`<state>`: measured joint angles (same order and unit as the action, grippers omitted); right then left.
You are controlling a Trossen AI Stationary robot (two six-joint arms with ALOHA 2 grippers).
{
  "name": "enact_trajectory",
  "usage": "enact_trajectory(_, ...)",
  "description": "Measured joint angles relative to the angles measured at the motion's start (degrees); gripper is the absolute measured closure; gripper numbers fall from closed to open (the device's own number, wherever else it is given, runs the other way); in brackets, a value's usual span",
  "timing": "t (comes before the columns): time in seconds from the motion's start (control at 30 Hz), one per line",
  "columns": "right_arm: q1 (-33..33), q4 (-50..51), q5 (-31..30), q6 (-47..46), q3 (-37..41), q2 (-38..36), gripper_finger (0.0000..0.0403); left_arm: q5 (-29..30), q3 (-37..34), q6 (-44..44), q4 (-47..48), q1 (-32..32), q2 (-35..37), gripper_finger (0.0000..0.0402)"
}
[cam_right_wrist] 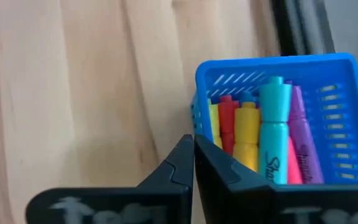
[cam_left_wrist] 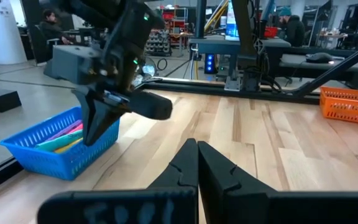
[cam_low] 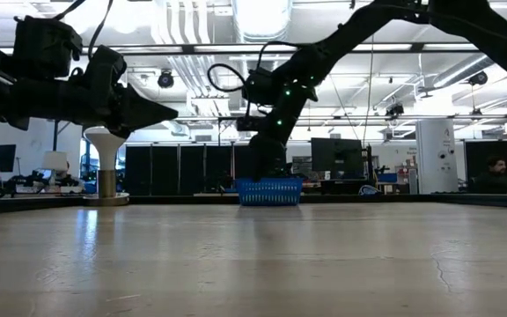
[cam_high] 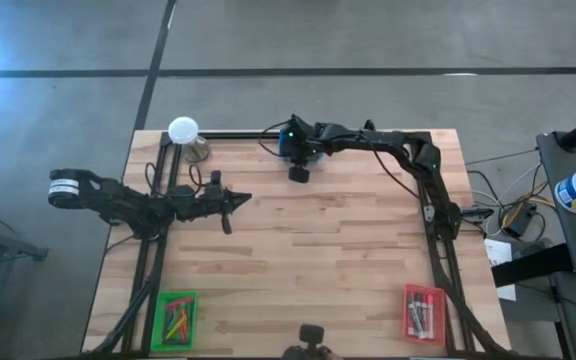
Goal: Pick & Place Markers
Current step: Return to Home Position
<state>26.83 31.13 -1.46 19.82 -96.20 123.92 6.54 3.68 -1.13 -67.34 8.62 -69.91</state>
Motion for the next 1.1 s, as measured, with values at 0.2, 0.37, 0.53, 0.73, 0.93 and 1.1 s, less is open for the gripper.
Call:
enact_trajectory(0.2, 1.5, -0.5, 0.8, -1.6, 0.1, 0.0, 0.0394, 0.3, 0.1, 0.1, 0.0, 0.0, 0.0, 0.0401)
enact_trajectory(0.37, 1.5, -2.9, 0.9, -1.7, 0.2, 0.0, 0.0394, 0.4, 0.1, 0.2, 0.1, 0.0, 0.0, 0.0401)
enact_trajectory(0.53, 1.5, -5.1, 2.8, -2.5, 0.2, 0.0, 0.0394, 0.4, -0.1, 0.0, 0.1, 0.0, 0.0, 0.0401)
enact_trajectory(0.73, 1.2, -9.6, 8.7, -3.7, 0.7, -0.9, 0.0394, 0.5, -0.3, 0.4, 0.3, 0.0, 0.0, 0.0401)
enact_trajectory(0.93, 0.1, -19.4, 9.2, -5.9, 6.3, -3.0, 0.0394, 0.6, -0.4, 0.4, 0.5, 0.0, 0.0, 0.0402)
enact_trajectory(1.1, 0.2, -25.4, 9.2, -5.7, 16.4, -9.3, 0.0394, 0.6, -1.5, 0.7, 0.5, 0.0, 0.0, 0.0402)
